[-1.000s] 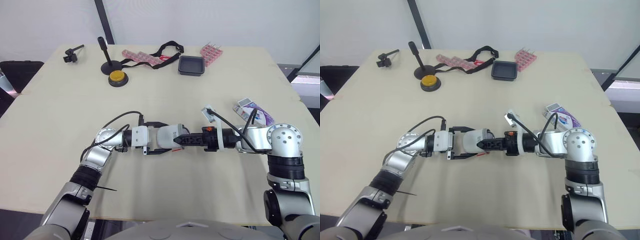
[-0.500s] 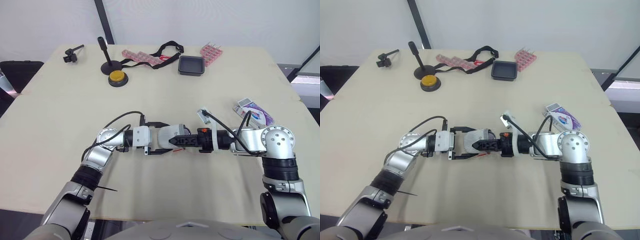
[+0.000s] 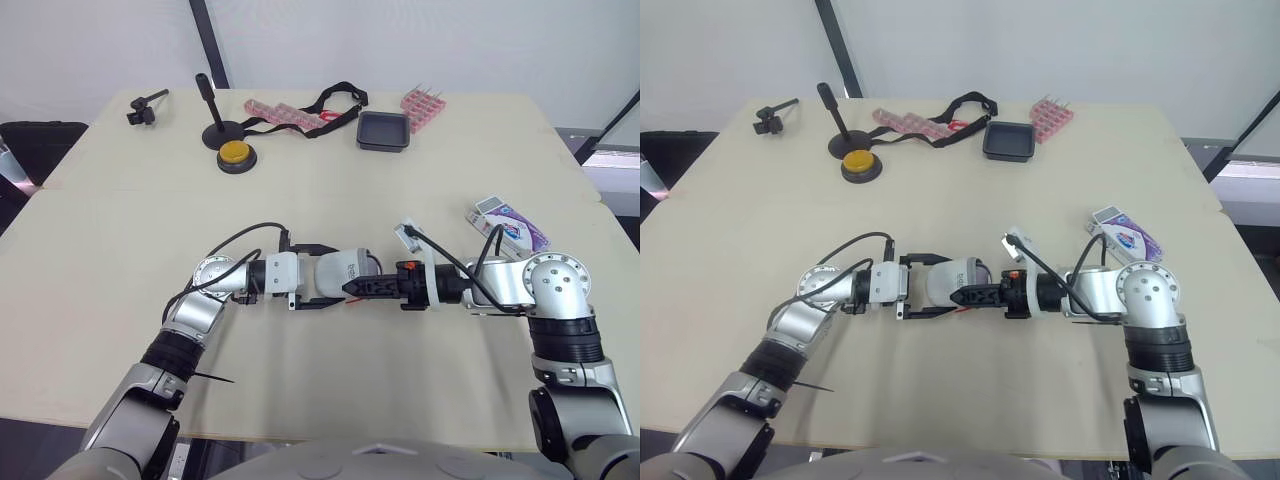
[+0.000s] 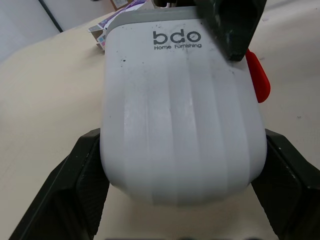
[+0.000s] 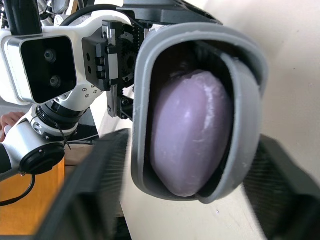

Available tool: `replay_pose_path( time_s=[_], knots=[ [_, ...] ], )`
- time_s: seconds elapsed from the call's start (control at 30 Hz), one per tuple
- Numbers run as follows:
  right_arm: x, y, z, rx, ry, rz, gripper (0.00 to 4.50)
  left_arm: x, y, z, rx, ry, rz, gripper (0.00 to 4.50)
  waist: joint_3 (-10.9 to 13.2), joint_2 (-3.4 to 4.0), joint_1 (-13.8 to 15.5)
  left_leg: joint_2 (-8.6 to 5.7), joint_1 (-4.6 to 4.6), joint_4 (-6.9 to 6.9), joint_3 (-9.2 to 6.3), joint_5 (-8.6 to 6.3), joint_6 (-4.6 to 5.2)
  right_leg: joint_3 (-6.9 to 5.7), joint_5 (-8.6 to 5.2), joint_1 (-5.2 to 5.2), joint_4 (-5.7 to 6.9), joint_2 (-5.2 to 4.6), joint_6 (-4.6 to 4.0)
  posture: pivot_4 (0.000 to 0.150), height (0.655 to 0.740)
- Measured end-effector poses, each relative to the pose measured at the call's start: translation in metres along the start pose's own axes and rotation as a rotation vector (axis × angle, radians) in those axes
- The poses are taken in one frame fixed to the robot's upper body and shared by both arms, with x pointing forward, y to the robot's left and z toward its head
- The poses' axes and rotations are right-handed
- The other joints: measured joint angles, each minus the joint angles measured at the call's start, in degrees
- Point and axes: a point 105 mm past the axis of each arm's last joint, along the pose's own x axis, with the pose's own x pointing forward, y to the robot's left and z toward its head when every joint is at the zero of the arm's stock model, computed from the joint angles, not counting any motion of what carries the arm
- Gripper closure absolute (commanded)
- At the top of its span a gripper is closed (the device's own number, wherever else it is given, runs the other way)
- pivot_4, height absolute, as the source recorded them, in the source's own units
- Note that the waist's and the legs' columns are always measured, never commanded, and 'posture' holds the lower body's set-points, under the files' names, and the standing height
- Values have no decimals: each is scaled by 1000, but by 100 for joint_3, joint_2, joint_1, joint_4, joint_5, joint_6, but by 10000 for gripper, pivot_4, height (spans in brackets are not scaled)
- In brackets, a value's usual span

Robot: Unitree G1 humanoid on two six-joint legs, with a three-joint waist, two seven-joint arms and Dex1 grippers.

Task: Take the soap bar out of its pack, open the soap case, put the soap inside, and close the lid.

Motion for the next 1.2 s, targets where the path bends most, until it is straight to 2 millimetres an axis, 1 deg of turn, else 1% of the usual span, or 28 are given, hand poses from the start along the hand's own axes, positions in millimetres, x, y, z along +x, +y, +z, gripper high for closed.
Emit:
replay_pose_path(
  time_s=[0.53,0.6,0.93,1.0,1.07,1.13,1.2],
  knots=[
    [2,0,-1,1,13,7,24338,-1,-1,-1,-13,6,8,10505,0,0,2,0,-1,-1,0,0,0,0,0,0,-1,0,0,1500,7291],
    [2,0,-1,1,13,6,24338,-1,-2,-2,-22,5,4,173,0,0,-1,0,0,-1,0,0,0,0,0,0,-1,0,0,1500,7291],
    [1,1,-4,-30,42,-3,24338,-2,-1,0,-76,-12,-38,173,0,0,3,0,-1,-1,0,1,-1,0,0,0,-1,0,0,1500,7291],
    [-3,0,-3,-66,58,-31,24338,-7,-2,-2,-115,2,-66,173,1,0,-3,1,1,-3,0,2,-3,0,0,0,-1,3,0,1500,7291],
    [-9,-3,-2,-105,84,-79,24338,-16,1,-4,-172,22,-83,173,1,0,-2,0,2,-5,-1,4,-6,0,0,0,-1,3,0,1500,7291],
    [-15,-5,-2,-154,128,-115,24338,-23,8,-3,-240,36,-95,173,2,1,6,0,3,-9,-1,5,-9,-1,0,0,-1,3,0,1500,7291],
    [-20,-1,1,-230,180,-142,24338,-28,17,-1,-301,55,-115,173,4,3,8,-1,4,-11,-1,6,-10,-1,0,0,-1,3,0,1500,7291]
  ],
)
